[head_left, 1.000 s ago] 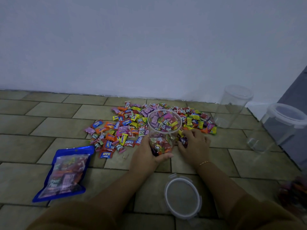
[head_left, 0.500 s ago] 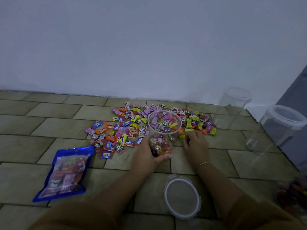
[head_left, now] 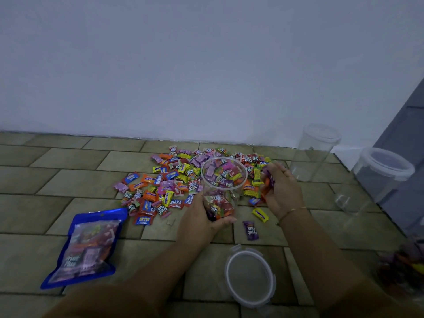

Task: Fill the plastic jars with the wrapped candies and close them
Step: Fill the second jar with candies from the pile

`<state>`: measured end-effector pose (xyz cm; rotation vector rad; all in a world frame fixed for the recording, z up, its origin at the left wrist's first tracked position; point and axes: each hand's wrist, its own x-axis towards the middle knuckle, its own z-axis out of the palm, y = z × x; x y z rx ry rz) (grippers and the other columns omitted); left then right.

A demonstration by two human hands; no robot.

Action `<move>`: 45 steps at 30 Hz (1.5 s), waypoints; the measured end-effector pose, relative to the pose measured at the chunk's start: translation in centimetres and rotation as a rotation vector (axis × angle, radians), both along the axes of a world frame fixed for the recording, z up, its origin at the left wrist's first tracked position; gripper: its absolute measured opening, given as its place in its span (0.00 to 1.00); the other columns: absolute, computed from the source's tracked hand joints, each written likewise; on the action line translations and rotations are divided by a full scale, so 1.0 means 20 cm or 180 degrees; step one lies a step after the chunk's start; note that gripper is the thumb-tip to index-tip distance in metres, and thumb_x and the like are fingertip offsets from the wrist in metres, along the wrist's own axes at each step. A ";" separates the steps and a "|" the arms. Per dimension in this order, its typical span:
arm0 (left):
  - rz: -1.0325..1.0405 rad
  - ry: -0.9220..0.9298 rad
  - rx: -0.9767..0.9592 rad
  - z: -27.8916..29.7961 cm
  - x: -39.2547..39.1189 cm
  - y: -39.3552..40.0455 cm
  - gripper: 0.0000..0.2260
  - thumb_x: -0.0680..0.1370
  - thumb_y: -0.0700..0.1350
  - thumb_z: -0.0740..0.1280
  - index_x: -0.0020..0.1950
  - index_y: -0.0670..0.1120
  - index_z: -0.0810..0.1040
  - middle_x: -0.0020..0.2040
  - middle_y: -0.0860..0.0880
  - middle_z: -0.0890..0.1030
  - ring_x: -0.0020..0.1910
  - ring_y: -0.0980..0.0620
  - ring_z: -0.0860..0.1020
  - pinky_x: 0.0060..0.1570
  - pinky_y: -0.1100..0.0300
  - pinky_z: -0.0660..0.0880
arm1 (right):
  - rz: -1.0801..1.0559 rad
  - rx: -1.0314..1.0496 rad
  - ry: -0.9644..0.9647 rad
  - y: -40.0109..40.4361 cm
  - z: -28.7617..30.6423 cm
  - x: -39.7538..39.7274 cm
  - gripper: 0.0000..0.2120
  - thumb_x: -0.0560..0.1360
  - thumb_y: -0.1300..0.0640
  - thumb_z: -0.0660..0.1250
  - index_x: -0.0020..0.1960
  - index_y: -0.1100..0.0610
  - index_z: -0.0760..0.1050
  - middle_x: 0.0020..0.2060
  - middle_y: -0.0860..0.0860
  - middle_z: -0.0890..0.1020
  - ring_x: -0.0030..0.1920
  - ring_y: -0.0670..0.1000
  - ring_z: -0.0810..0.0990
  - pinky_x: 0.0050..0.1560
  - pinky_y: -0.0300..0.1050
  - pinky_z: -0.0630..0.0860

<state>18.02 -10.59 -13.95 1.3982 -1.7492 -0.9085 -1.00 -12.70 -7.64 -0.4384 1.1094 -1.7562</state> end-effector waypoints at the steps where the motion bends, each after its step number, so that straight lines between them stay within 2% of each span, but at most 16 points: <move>1: 0.0009 -0.0010 -0.0014 0.00 0.00 0.00 0.45 0.57 0.70 0.71 0.68 0.52 0.63 0.62 0.55 0.76 0.60 0.55 0.74 0.55 0.60 0.73 | 0.0079 -0.0088 -0.0128 0.00 0.04 0.02 0.03 0.77 0.62 0.64 0.45 0.56 0.73 0.32 0.50 0.75 0.25 0.44 0.74 0.21 0.33 0.68; 5: 0.0006 0.0002 -0.0018 -0.01 0.00 -0.01 0.45 0.58 0.69 0.72 0.69 0.52 0.62 0.61 0.56 0.76 0.59 0.56 0.75 0.53 0.62 0.72 | 0.0136 -0.0428 -0.0254 0.00 0.19 0.12 0.08 0.78 0.59 0.63 0.40 0.58 0.72 0.30 0.51 0.75 0.27 0.46 0.74 0.24 0.36 0.71; 8: 0.0016 -0.0015 -0.0003 -0.02 0.00 -0.01 0.45 0.57 0.70 0.72 0.69 0.54 0.62 0.62 0.56 0.76 0.60 0.56 0.75 0.55 0.59 0.74 | 0.0247 -0.0706 -0.0228 -0.01 0.30 0.20 0.06 0.79 0.59 0.62 0.44 0.59 0.72 0.34 0.55 0.75 0.31 0.51 0.76 0.29 0.40 0.75; 11: 0.0004 0.0007 0.0019 -0.02 0.00 -0.01 0.46 0.57 0.70 0.72 0.69 0.54 0.61 0.63 0.56 0.76 0.60 0.56 0.74 0.57 0.57 0.74 | 0.0349 -0.0666 0.0135 -0.01 0.35 0.26 0.04 0.78 0.57 0.63 0.45 0.55 0.74 0.36 0.53 0.79 0.35 0.51 0.80 0.36 0.44 0.78; 15: -0.0015 0.0025 0.0040 -0.01 0.00 -0.01 0.45 0.57 0.69 0.72 0.68 0.54 0.62 0.62 0.56 0.76 0.60 0.56 0.75 0.57 0.58 0.73 | 0.0422 -0.0610 0.0285 0.01 0.34 0.28 0.05 0.77 0.56 0.65 0.48 0.57 0.77 0.37 0.54 0.80 0.36 0.52 0.79 0.40 0.47 0.77; 17: -0.0011 0.0029 0.0032 -0.01 0.00 -0.01 0.44 0.58 0.69 0.72 0.68 0.53 0.62 0.62 0.56 0.76 0.60 0.56 0.75 0.55 0.60 0.73 | 0.0457 -0.0641 0.0233 0.02 0.33 0.28 0.09 0.78 0.54 0.62 0.45 0.59 0.77 0.36 0.54 0.81 0.37 0.53 0.80 0.43 0.47 0.76; 19: 0.0003 0.0013 0.0005 -0.02 0.00 -0.01 0.45 0.58 0.69 0.72 0.69 0.53 0.62 0.62 0.56 0.75 0.60 0.56 0.74 0.55 0.59 0.73 | 0.0443 -0.0625 0.0343 0.03 0.32 0.29 0.17 0.79 0.51 0.61 0.37 0.56 0.79 0.35 0.53 0.82 0.39 0.53 0.81 0.48 0.49 0.77; 21: 0.0006 0.0002 0.0005 -0.02 0.00 -0.01 0.45 0.57 0.70 0.71 0.69 0.54 0.62 0.62 0.56 0.76 0.60 0.56 0.74 0.56 0.58 0.74 | 0.0350 -0.0548 0.0594 0.03 0.32 0.31 0.23 0.78 0.48 0.61 0.28 0.53 0.79 0.38 0.53 0.84 0.44 0.55 0.82 0.55 0.55 0.77; 24: -0.0002 0.0021 0.0014 -0.02 0.00 -0.02 0.45 0.57 0.71 0.71 0.67 0.53 0.63 0.61 0.56 0.76 0.59 0.56 0.75 0.55 0.58 0.74 | 0.0126 -0.0509 0.0924 0.03 0.31 0.33 0.25 0.78 0.47 0.61 0.25 0.53 0.78 0.42 0.54 0.84 0.50 0.58 0.81 0.60 0.61 0.74; 27: -0.0004 0.0028 0.0006 -0.01 0.00 -0.01 0.44 0.58 0.70 0.71 0.68 0.53 0.63 0.62 0.56 0.76 0.59 0.56 0.74 0.53 0.62 0.71 | -0.0015 -0.0582 0.1233 0.04 0.32 0.35 0.24 0.78 0.47 0.60 0.27 0.53 0.78 0.43 0.55 0.84 0.50 0.55 0.82 0.58 0.58 0.75; 30: -0.0045 0.0034 0.0000 -0.01 0.00 -0.01 0.44 0.58 0.69 0.71 0.69 0.54 0.62 0.63 0.56 0.75 0.60 0.57 0.74 0.53 0.63 0.70 | 0.0025 -0.0683 0.1214 0.06 0.34 0.36 0.20 0.80 0.51 0.59 0.33 0.57 0.76 0.41 0.56 0.83 0.44 0.51 0.83 0.43 0.45 0.79; 34: -0.0048 0.0009 -0.0028 -0.01 0.00 -0.01 0.48 0.58 0.70 0.71 0.72 0.52 0.60 0.63 0.56 0.75 0.61 0.56 0.74 0.54 0.64 0.70 | 0.0083 -0.0802 0.1133 0.07 0.35 0.36 0.17 0.80 0.53 0.59 0.36 0.56 0.77 0.41 0.55 0.84 0.46 0.53 0.83 0.51 0.46 0.78; 37: -0.0027 -0.0029 -0.0016 -0.01 0.00 -0.02 0.51 0.57 0.72 0.70 0.74 0.49 0.59 0.65 0.55 0.74 0.63 0.55 0.73 0.58 0.60 0.72 | 0.0046 -0.0983 0.0788 0.06 0.35 0.35 0.17 0.80 0.56 0.59 0.36 0.57 0.77 0.38 0.54 0.83 0.46 0.53 0.82 0.51 0.45 0.78; 41: -0.0032 -0.0005 -0.0033 0.00 0.00 -0.01 0.49 0.58 0.69 0.72 0.73 0.51 0.60 0.64 0.56 0.74 0.62 0.56 0.73 0.56 0.63 0.69 | -0.0206 -0.1027 0.0466 0.06 0.33 0.26 0.15 0.80 0.56 0.60 0.37 0.59 0.76 0.35 0.54 0.82 0.42 0.52 0.80 0.50 0.46 0.78; 43: -0.0016 -0.0010 -0.0054 0.00 0.00 -0.01 0.49 0.57 0.70 0.72 0.72 0.51 0.60 0.64 0.56 0.75 0.61 0.56 0.73 0.56 0.63 0.70 | -0.0409 -0.0799 0.1043 0.07 0.29 0.20 0.16 0.80 0.56 0.60 0.37 0.59 0.77 0.34 0.54 0.80 0.39 0.51 0.78 0.44 0.43 0.76; 45: -0.0003 -0.0017 -0.0069 -0.01 0.00 -0.01 0.49 0.57 0.71 0.71 0.72 0.52 0.61 0.63 0.56 0.75 0.61 0.56 0.74 0.57 0.61 0.72 | -0.0425 -0.0412 0.2294 0.10 0.19 0.12 0.15 0.79 0.55 0.61 0.39 0.61 0.78 0.33 0.54 0.76 0.34 0.45 0.72 0.37 0.37 0.70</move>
